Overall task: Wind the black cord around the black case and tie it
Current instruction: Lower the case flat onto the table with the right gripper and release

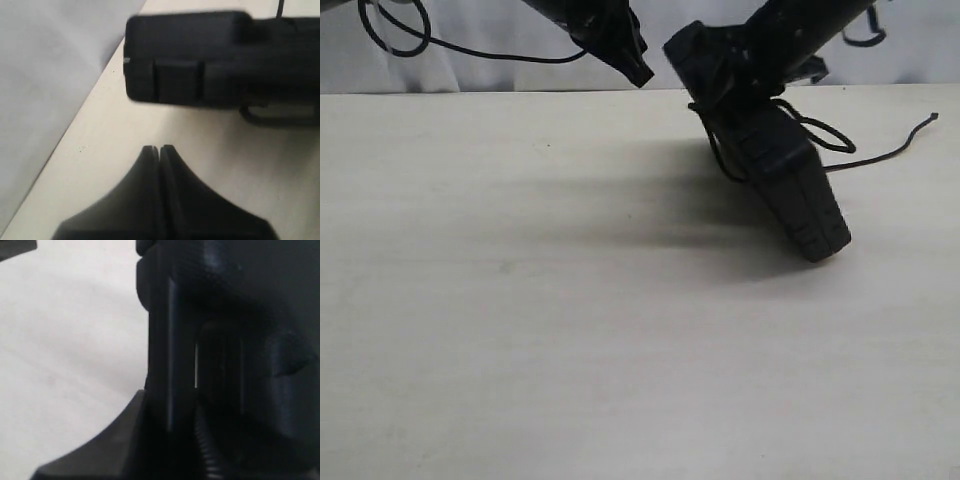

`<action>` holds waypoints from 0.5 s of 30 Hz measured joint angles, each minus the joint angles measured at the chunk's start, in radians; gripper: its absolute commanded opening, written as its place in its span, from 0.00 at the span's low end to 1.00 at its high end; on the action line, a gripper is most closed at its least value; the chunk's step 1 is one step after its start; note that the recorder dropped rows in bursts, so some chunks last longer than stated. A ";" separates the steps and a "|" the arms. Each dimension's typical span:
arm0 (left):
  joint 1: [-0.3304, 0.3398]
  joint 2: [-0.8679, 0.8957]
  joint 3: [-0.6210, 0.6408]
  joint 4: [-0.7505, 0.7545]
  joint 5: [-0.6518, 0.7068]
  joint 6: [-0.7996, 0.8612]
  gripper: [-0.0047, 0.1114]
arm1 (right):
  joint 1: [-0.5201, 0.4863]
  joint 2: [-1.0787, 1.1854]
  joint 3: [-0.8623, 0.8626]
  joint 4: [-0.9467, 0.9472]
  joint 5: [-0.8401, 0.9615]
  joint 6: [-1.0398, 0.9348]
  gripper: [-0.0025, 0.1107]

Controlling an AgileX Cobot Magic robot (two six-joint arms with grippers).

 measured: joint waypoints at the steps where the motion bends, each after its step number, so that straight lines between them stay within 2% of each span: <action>1: 0.000 0.000 0.000 0.000 0.007 0.000 0.04 | 0.018 0.000 0.026 0.007 -0.025 0.000 0.06; 10: 0.000 0.000 0.000 0.000 0.039 0.000 0.04 | 0.119 0.013 0.236 -0.032 -0.254 -0.006 0.08; 15: 0.000 0.000 0.000 0.000 0.070 0.000 0.04 | 0.157 0.040 0.271 -0.051 -0.309 -0.008 0.33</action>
